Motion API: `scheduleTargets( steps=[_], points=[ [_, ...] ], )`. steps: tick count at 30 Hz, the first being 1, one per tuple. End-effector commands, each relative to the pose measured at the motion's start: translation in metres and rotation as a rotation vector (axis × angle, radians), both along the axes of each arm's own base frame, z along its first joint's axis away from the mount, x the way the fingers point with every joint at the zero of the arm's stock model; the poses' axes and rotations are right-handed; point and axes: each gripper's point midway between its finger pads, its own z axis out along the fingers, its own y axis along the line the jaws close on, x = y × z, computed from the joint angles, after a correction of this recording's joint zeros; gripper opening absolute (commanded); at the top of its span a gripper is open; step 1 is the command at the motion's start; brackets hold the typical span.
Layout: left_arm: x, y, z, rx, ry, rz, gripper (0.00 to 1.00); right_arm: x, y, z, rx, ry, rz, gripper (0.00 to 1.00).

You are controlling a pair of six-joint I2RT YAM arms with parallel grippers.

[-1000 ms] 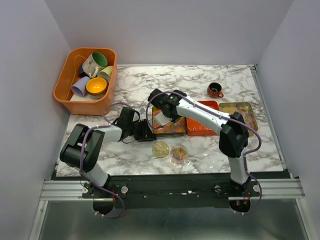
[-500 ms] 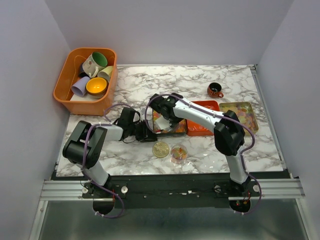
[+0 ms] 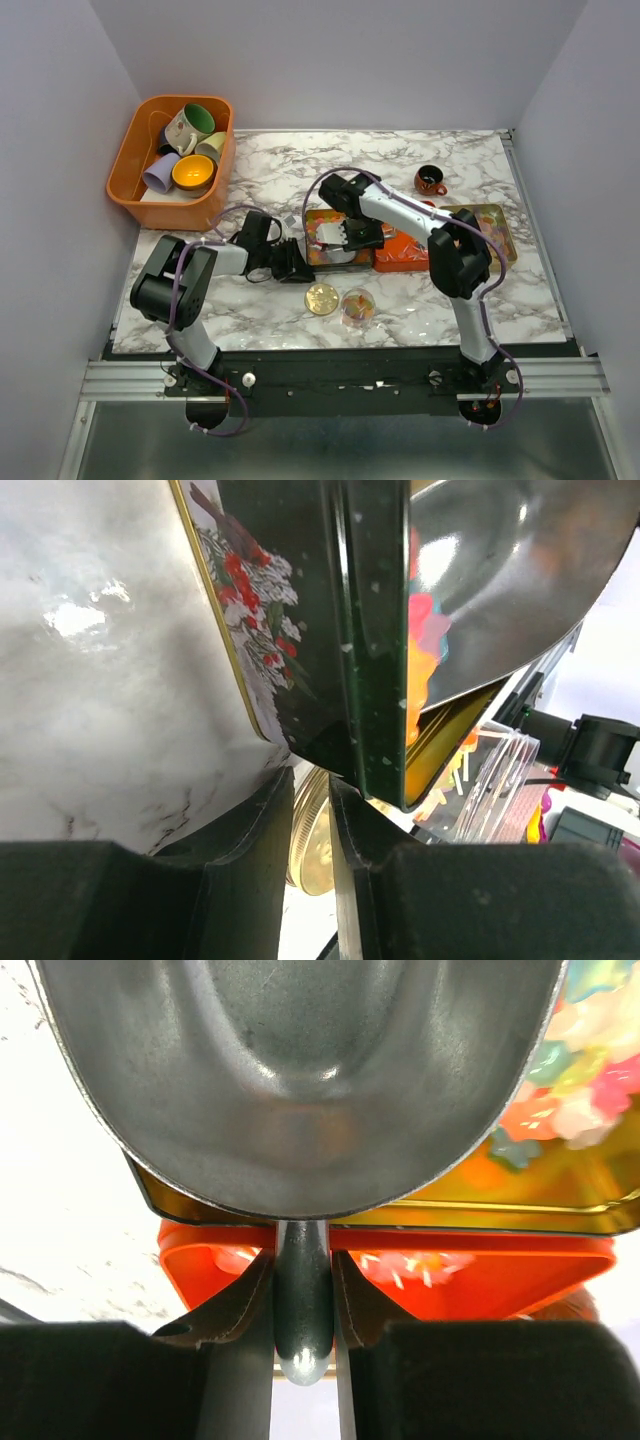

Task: Pack the candies
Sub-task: Scoop the fake candies from the storage box.

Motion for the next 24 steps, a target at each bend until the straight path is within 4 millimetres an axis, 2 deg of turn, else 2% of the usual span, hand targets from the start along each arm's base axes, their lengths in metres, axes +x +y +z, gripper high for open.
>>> scheduleTargets(
  steps=[1,2,7,15,24],
  points=[
    [0.011,-0.004,0.009,-0.027,-0.047,-0.045,0.33,-0.019,0.026,-0.003,0.239,0.063,-0.044,0.01],
    [0.012,-0.003,0.009,-0.025,-0.056,-0.049,0.33,-0.015,0.027,-0.002,0.266,0.045,-0.050,0.01],
    [0.013,0.001,0.010,-0.026,-0.046,-0.048,0.33,-0.026,0.018,-0.005,0.298,0.044,-0.077,0.01],
    [0.013,0.008,0.018,-0.018,-0.048,-0.079,0.38,-0.024,0.020,0.000,0.389,0.001,-0.151,0.01],
    [0.015,0.031,0.029,0.001,-0.053,-0.092,0.39,-0.022,0.017,0.016,0.452,-0.032,-0.212,0.01]
  ],
)
